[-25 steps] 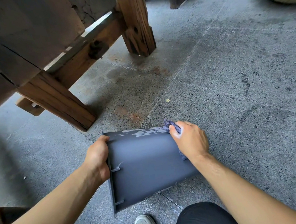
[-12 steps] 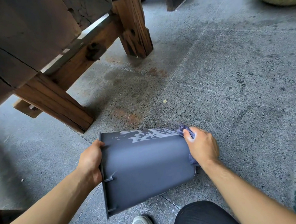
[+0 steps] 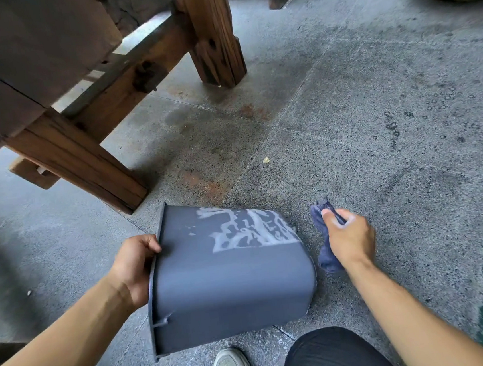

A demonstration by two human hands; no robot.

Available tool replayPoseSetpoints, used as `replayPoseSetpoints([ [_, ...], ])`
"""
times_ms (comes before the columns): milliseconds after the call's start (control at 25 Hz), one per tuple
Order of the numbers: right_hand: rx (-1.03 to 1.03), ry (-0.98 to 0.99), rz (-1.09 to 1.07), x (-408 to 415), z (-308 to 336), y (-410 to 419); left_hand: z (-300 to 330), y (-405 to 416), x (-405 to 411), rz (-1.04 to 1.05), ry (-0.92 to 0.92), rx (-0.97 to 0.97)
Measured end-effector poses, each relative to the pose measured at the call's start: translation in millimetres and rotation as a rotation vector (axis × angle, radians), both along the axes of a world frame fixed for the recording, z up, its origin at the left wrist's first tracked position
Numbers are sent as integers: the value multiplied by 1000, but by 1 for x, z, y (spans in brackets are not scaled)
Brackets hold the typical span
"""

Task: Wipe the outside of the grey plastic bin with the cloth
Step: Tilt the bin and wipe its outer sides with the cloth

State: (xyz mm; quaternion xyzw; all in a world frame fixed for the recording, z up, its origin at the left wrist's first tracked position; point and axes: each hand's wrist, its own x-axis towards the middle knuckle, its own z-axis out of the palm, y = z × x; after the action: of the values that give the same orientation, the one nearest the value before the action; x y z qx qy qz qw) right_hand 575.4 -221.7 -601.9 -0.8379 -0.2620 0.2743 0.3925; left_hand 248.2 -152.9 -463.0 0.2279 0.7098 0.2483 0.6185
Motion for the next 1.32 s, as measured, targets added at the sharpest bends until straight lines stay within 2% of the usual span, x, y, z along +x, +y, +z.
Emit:
replayPoseSetpoints([
  [280, 308, -65, 370, -92, 76, 16, -12, -1, 24, -198, 84, -61],
  [400, 363, -81, 435, -146, 95, 21, -16, -3, 36, -161, 138, 41],
  [560, 294, -202, 497, -193, 104, 19, -21, -9, 45, -52, 132, 149],
  [680, 301, -235, 505, -201, 100, 19, -21, -13, 42, 6, 56, 156],
  [1000, 337, -342, 547, -199, 89, 20, -20, -7, 47, -83, 107, 131],
  [1320, 219, -408, 556, -174, 66, 31, -14, -9, 41, -138, 115, 84],
])
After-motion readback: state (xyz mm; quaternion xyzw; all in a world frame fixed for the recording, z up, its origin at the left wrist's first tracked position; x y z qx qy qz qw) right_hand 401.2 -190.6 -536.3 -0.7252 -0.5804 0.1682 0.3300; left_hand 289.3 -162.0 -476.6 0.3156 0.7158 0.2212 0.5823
